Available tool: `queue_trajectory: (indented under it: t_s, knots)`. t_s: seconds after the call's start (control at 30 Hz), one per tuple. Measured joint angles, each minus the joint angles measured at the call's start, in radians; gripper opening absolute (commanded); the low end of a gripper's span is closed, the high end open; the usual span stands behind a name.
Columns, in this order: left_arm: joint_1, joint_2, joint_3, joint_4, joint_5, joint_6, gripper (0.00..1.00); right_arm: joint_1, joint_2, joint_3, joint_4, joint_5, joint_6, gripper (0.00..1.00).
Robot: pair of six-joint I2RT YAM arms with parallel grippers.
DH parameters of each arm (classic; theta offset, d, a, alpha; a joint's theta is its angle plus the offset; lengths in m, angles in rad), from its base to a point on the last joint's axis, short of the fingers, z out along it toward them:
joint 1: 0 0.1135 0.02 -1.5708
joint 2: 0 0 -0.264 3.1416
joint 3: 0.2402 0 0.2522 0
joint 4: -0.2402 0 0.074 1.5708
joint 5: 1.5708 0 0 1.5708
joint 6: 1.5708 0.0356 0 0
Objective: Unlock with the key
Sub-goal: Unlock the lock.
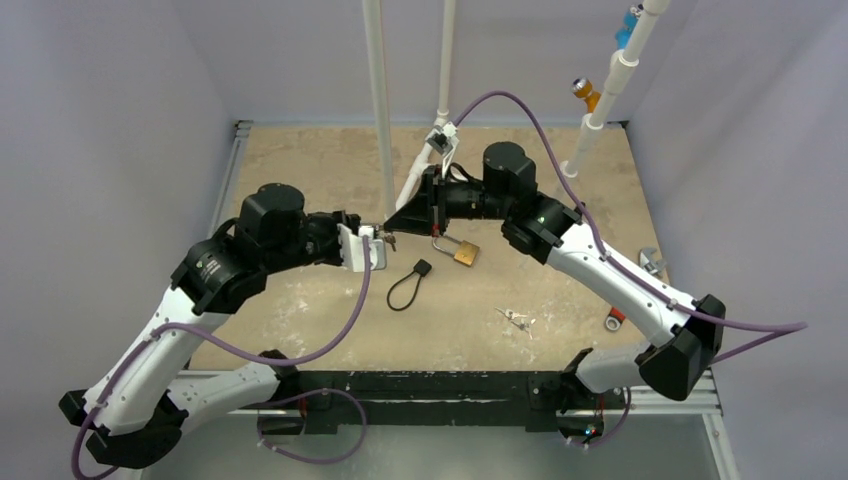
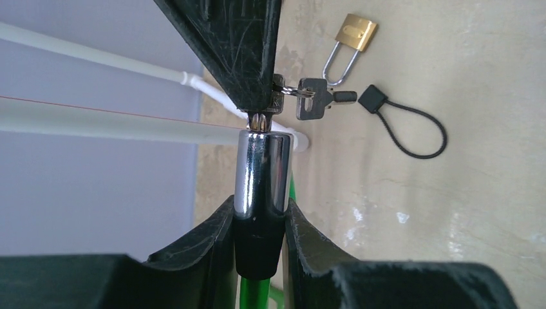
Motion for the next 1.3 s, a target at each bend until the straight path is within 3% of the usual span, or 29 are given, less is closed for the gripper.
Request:
queue_trajectory:
  t_s: [0.37, 0.73, 0.8, 0.9, 1.13, 1.2, 1.3]
  knots:
    - [-0.08, 0.002, -0.045, 0.126, -0.191, 0.112, 0.0, -0.04, 0.006, -0.002, 0.024, -0.01, 0.11, 0.0]
    - [-0.131, -0.029, -0.137, 0.251, -0.304, 0.23, 0.0, -0.108, 0.042, -0.112, 0.287, -0.145, 0.373, 0.0]
    - [-0.132, -0.032, -0.141, 0.251, -0.314, 0.235, 0.0, -0.113, 0.057, -0.112, 0.308, -0.166, 0.401, 0.1]
    - [-0.135, -0.036, -0.141, 0.257, -0.31, 0.234, 0.0, -0.114, 0.06, -0.109, 0.313, -0.173, 0.422, 0.34]
    - [-0.149, -0.039, -0.111, 0.282, -0.252, 0.186, 0.0, -0.124, 0.029, -0.061, 0.178, -0.155, 0.341, 0.73]
    - [-0.154, -0.039, -0.095, 0.288, -0.221, 0.17, 0.0, -0.138, 0.001, -0.055, 0.143, -0.146, 0.314, 0.82]
    - [-0.16, -0.044, -0.082, 0.293, -0.183, 0.147, 0.0, -0.179, -0.055, -0.039, 0.102, -0.14, 0.275, 0.87]
